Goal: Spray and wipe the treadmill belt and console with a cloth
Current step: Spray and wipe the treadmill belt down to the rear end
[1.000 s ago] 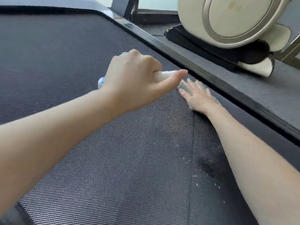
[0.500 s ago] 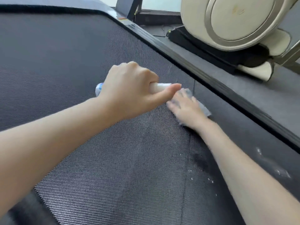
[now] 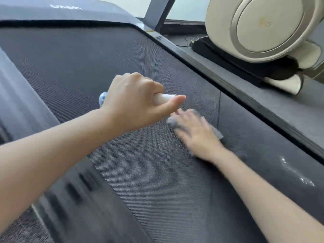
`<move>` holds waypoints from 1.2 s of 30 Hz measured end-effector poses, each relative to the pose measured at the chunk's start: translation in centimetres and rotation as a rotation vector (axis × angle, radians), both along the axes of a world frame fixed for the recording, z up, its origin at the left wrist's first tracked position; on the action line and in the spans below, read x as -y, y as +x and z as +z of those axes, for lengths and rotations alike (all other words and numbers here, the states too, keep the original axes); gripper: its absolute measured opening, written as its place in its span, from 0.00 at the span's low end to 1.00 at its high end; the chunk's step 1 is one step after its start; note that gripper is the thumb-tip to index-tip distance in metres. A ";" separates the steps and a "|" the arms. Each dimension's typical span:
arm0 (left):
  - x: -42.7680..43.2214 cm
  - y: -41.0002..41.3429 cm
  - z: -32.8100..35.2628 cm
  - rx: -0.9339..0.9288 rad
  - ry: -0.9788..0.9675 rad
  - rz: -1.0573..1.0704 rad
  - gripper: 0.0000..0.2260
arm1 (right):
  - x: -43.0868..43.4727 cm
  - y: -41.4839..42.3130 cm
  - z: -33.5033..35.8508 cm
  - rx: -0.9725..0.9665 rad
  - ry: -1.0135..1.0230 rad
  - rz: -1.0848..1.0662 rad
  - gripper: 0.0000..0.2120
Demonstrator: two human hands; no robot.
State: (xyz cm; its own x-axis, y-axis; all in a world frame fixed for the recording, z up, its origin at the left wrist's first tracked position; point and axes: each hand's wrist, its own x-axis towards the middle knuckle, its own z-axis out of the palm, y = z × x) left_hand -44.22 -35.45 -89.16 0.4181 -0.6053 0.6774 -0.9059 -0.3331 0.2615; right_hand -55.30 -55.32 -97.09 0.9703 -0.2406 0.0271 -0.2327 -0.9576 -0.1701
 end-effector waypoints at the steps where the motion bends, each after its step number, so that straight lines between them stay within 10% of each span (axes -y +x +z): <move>1: -0.6 -0.1 0.1 -0.006 -0.015 0.000 0.27 | 2.5 0.3 -0.1 -0.024 0.002 -0.136 0.24; 6: -2.7 -0.7 1.2 -0.035 -0.073 -0.024 0.27 | 3.9 0.9 -0.6 -0.085 -0.004 -0.388 0.26; 18: -4.6 -1.9 3.7 -0.003 -0.027 -0.072 0.30 | -15.3 -6.9 0.6 -0.046 0.111 0.364 0.23; 28: -5.0 -3.6 3.3 -0.014 -0.013 -0.078 0.29 | -0.8 -4.0 1.0 -0.117 0.076 -0.452 0.27; 36: -3.3 -4.9 4.0 -0.053 -0.027 -0.111 0.28 | -12.3 -7.9 0.8 -0.042 0.132 0.164 0.24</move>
